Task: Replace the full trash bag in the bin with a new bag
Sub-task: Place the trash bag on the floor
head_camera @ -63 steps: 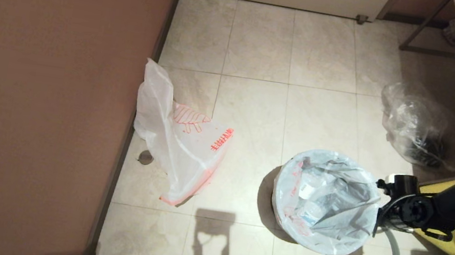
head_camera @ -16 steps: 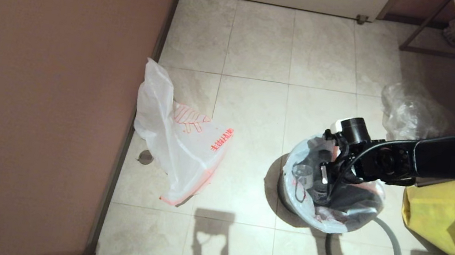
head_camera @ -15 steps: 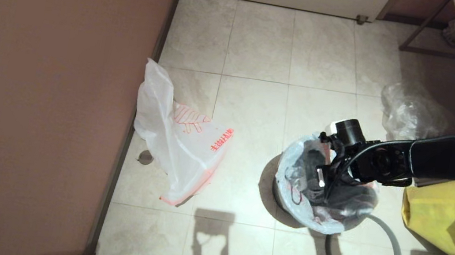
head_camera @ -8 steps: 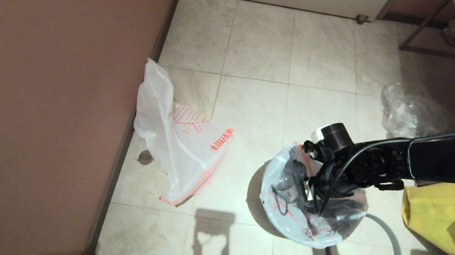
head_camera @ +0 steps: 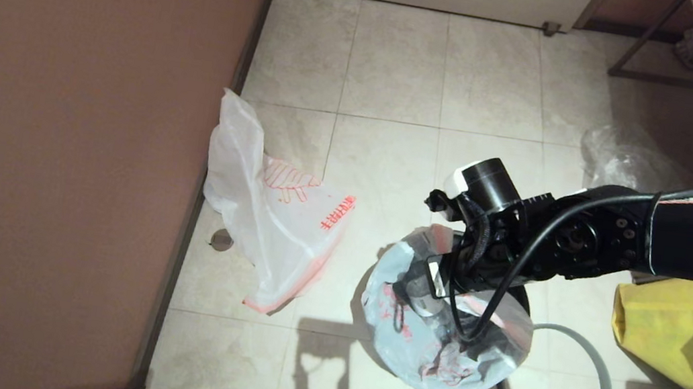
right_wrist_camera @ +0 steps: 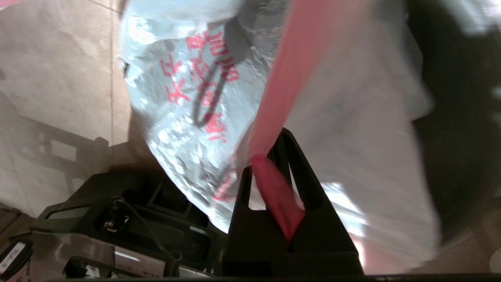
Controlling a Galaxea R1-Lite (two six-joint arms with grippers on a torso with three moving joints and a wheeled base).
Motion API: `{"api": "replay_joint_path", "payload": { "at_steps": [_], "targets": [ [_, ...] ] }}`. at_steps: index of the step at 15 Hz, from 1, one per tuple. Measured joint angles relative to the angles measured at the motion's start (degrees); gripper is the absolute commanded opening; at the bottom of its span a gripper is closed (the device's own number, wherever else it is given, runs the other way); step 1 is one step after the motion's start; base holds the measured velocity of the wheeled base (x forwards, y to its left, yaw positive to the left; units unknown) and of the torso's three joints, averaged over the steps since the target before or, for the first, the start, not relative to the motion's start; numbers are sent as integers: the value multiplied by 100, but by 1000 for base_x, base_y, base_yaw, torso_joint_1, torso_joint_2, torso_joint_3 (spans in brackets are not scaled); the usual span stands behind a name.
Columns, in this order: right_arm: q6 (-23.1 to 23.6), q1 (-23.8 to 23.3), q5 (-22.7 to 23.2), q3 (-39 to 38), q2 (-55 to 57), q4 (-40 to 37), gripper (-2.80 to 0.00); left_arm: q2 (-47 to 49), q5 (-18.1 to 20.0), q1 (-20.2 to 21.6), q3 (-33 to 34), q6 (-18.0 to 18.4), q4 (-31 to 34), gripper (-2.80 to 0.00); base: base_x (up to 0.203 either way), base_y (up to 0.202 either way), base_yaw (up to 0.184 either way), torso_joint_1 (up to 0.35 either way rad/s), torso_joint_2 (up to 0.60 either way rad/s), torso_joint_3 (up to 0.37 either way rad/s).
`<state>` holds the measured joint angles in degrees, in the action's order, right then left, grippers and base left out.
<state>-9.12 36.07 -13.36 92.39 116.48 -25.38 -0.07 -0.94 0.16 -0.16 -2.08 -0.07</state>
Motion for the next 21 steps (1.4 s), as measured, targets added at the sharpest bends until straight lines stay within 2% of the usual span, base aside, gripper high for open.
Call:
{"api": "replay_joint_path", "payload": {
  "at_steps": [3, 5, 7, 9, 12, 14, 18, 21],
  "targets": [
    [-37, 172, -11, 96, -188, -68, -280, 0, 0, 0, 0, 0, 0, -280, 0, 0, 0, 0, 0, 0],
    [166, -63, -189, 47, -135, -94, -280, 0, 1, 0, 0, 0, 0, -280, 0, 0, 0, 0, 0, 0],
    [100, -278, -185, -144, -5, -105, -280, 0, 0, 0, 0, 2, 0, -280, 0, 0, 0, 0, 0, 0],
    [106, -188, -185, -247, 163, -80, -280, 0, -2, 0, 0, -2, 0, -280, 0, 0, 0, 0, 0, 0],
    [210, -205, -712, -240, 679, -68, -280, 0, 4, 2, 0, 2, 0, -280, 0, 0, 0, 0, 0, 0],
    [254, -10, -613, -364, 679, -96, -280, 0, -2, -2, -2, 0, 2, -280, 0, 0, 0, 0, 0, 0],
    [292, 364, -427, -682, -375, -393, -280, 0, 1, -2, -2, 2, 0, -280, 0, 0, 0, 0, 0, 0],
    [75, 690, -391, -780, -1366, -782, -280, 0, 1, 0, 0, 0, 0, -280, 0, 0, 0, 0, 0, 0]
  ]
}}
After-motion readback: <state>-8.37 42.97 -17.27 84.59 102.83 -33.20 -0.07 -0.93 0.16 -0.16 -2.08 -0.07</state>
